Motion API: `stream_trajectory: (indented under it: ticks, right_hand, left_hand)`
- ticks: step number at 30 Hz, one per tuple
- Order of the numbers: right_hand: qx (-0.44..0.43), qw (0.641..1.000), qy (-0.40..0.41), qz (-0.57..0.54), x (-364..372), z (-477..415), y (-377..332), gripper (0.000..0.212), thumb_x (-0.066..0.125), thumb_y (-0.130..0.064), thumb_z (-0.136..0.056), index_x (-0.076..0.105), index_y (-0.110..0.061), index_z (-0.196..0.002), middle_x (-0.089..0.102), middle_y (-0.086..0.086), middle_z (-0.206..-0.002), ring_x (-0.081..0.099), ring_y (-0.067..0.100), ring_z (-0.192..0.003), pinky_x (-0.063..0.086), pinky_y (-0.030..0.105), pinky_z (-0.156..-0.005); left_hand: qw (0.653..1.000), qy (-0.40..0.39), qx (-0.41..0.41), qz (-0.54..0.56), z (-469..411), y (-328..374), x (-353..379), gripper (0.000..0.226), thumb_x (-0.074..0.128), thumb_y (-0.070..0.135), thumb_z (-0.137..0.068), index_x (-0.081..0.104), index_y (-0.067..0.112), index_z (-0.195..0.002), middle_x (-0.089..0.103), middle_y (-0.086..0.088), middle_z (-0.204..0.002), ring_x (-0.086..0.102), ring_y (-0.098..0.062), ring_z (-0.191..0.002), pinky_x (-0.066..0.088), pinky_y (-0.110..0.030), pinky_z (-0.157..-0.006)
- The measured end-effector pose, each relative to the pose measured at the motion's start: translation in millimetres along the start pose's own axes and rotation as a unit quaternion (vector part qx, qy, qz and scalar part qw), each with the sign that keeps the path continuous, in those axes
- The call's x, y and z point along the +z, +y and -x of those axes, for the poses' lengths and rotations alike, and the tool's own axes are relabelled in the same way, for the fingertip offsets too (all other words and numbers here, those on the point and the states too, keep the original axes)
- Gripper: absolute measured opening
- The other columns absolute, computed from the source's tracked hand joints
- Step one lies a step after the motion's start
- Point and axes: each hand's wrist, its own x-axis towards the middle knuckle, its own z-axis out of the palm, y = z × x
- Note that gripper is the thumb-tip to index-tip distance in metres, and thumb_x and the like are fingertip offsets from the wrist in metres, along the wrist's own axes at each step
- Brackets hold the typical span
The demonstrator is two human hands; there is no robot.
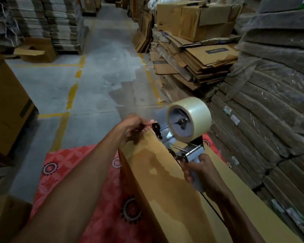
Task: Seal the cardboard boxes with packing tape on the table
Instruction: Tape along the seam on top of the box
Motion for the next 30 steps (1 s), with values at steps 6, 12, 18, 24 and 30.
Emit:
stream_trajectory:
  ticks: [6,12,18,24,30]
  right_hand:
    - [0.038,0.997,0.041,0.061,10.4,-27.7,17.0,0.017,0.064,-0.021,-0.067,0.055,-0.007,-0.065,0.051,0.011,-0.061,0.044,0.022,-0.053,0.037,0.039,-0.056]
    - [0.063,0.995,0.045,0.057,16.4,-49.3,15.4,0.012,0.059,-0.016,-0.068,0.053,-0.007,-0.062,0.049,0.007,-0.054,0.043,0.019,-0.046,0.035,0.032,-0.051]
    - [0.083,0.994,0.048,0.06,16.0,-52.0,17.9,0.011,0.059,-0.019,-0.071,0.056,-0.01,-0.067,0.052,0.007,-0.058,0.046,0.018,-0.048,0.038,0.031,-0.049]
    - [0.109,0.99,0.064,0.068,16.0,-58.4,16.0,0.017,0.06,-0.006,-0.085,0.056,-0.009,-0.068,0.052,0.008,-0.059,0.045,0.02,-0.049,0.036,0.03,-0.047]
    - [0.14,0.987,0.063,0.048,12.5,-61.3,12.4,0.013,0.06,-0.009,-0.086,0.06,-0.008,-0.073,0.054,0.009,-0.06,0.046,0.02,-0.049,0.036,0.03,-0.048]
  left_hand:
    - [0.989,0.038,0.055,-0.131,-45.7,8.9,-7.0,0.022,0.06,-0.008,-0.085,0.066,-0.001,-0.065,0.064,-0.015,-0.06,0.061,-0.02,-0.052,0.054,-0.026,-0.053]
    - [0.982,0.112,0.092,-0.122,-71.3,-14.7,-10.6,0.02,0.07,-0.003,-0.078,0.074,0.006,-0.06,0.068,-0.008,-0.058,0.06,-0.016,-0.053,0.053,-0.025,-0.055]
    - [0.981,0.12,0.091,-0.126,-85.3,-28.2,-9.2,0.013,0.071,0.006,-0.081,0.076,-0.005,-0.078,0.074,-0.014,-0.078,0.064,-0.02,-0.063,0.053,-0.033,-0.067]
    - [0.954,0.121,0.09,-0.258,-92.2,-37.3,-12.7,0.011,0.07,0.004,-0.084,0.079,0.001,-0.09,0.075,-0.009,-0.085,0.061,-0.008,-0.06,0.052,-0.027,-0.059]
    - [0.901,0.189,0.249,-0.302,-85.2,-35.8,7.1,0.026,0.053,0.025,-0.102,0.071,0.01,-0.114,0.069,-0.003,-0.101,0.06,-0.019,-0.09,0.047,-0.03,-0.08]
